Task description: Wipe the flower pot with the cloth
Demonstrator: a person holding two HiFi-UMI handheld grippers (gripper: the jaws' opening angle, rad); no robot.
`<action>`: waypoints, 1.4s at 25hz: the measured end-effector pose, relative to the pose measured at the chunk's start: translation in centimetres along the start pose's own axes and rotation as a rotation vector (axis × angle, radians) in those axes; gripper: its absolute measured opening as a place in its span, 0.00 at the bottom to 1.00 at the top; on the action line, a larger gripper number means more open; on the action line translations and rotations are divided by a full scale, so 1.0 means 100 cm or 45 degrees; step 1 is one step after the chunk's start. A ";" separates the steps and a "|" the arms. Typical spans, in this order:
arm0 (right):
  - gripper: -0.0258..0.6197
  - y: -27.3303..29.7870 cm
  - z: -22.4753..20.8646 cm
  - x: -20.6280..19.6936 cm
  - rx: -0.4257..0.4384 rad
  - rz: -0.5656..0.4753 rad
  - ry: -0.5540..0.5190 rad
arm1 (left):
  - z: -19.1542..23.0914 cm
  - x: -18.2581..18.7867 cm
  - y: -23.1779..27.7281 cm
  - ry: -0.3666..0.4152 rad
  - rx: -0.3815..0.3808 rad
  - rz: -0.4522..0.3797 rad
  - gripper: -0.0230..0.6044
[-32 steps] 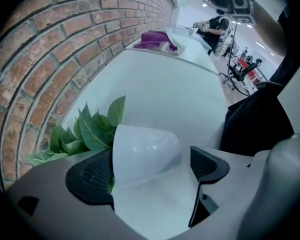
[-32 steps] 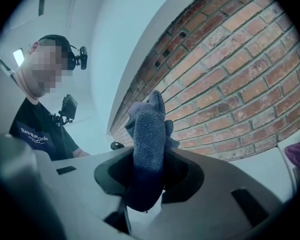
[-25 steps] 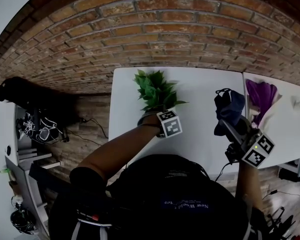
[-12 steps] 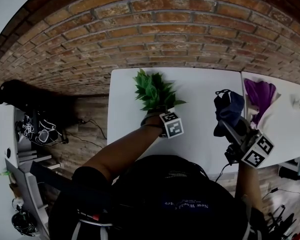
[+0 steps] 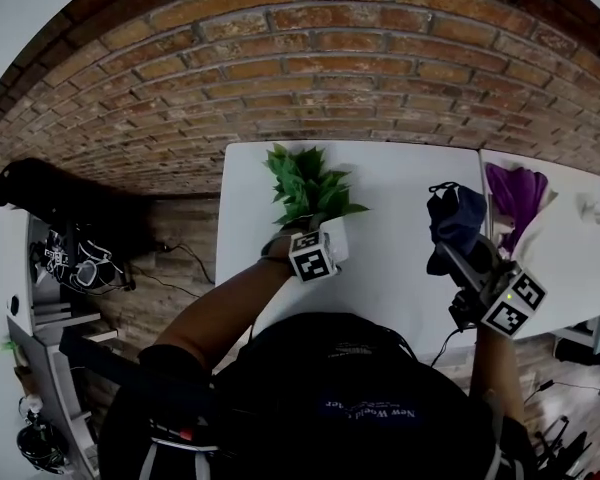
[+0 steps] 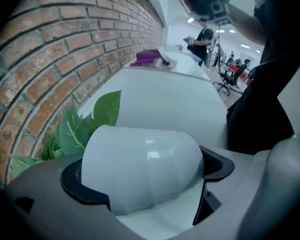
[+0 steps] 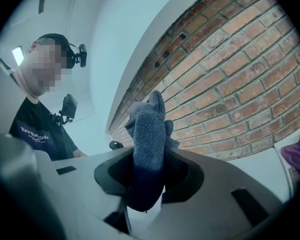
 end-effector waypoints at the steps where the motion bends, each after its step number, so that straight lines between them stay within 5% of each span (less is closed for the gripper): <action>1: 0.22 0.001 0.002 0.001 0.005 -0.001 -0.005 | 0.001 0.003 -0.012 -0.002 0.006 -0.062 0.94; 8: 0.22 0.027 0.029 0.019 0.112 -0.001 -0.103 | -0.009 0.032 -0.122 0.122 0.073 -0.562 0.94; 15: 0.22 0.090 0.105 0.061 0.340 -0.007 -0.392 | -0.029 0.055 -0.223 0.196 0.094 -0.900 0.94; 23: 0.22 0.144 0.200 0.069 0.474 0.178 -0.960 | -0.046 0.064 -0.270 0.232 0.125 -0.998 0.93; 35: 0.22 0.154 0.214 0.076 0.364 0.250 -1.080 | -0.060 0.063 -0.290 0.288 0.182 -0.975 0.93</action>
Point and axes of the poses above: the fingertips, and each gripper's own axes: y forward along the fingers, z to its left, x out of its top, the point moved 8 cm from there along -y, backward along the fingers, and after that the axes turned 3 degrees about -y, right-handed, at the moved point
